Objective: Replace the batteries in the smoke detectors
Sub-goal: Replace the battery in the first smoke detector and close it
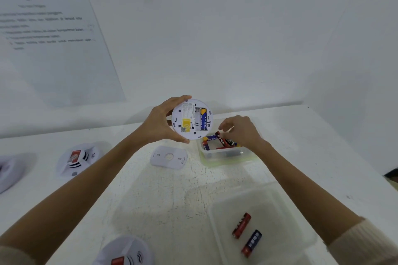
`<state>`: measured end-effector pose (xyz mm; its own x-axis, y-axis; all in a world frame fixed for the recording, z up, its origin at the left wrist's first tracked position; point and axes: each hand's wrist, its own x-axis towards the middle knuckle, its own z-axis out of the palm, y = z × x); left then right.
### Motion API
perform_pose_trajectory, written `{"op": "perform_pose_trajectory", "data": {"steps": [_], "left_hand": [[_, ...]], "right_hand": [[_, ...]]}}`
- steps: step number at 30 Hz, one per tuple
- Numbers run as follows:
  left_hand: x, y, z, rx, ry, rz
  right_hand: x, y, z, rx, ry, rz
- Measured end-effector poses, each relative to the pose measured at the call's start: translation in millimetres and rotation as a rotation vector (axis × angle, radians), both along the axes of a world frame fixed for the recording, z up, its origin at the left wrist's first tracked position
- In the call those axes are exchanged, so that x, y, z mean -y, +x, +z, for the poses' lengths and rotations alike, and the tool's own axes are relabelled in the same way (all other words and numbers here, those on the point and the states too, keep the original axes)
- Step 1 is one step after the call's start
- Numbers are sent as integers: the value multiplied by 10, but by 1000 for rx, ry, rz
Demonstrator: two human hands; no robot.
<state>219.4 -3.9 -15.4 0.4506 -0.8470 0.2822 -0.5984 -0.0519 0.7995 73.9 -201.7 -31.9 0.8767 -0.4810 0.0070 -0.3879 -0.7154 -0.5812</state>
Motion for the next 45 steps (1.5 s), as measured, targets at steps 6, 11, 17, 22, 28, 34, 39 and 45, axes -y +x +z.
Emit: {"op": "perform_pose_trajectory", "data": {"steps": [6,11,17,22,28,34,39,45], "left_hand": [[5,-20,0,-3,14,-24],[5,-19,-12,-11,9,-24],[-27,-26,-21,-25,12,-18],[-24,-43,-6,-25,6,-17],[-10,-68,22,-18,-11,-8],[-36,-49,25,-3,-20,19],[-21,-62,18,2,-39,12],[20,-96,87,4,-63,37]], "right_hand": [[-139,113,8,-167,-415,117],[-108,135,-23,-127,-401,186],[-140,-11,140,462,110,-62],[-384,-98,297,1012,-6,96],[-380,-22,30,991,-521,487],[-351,14,-46,931,-508,476],[-461,36,58,856,-273,223],[-473,44,186,573,307,132]]}}
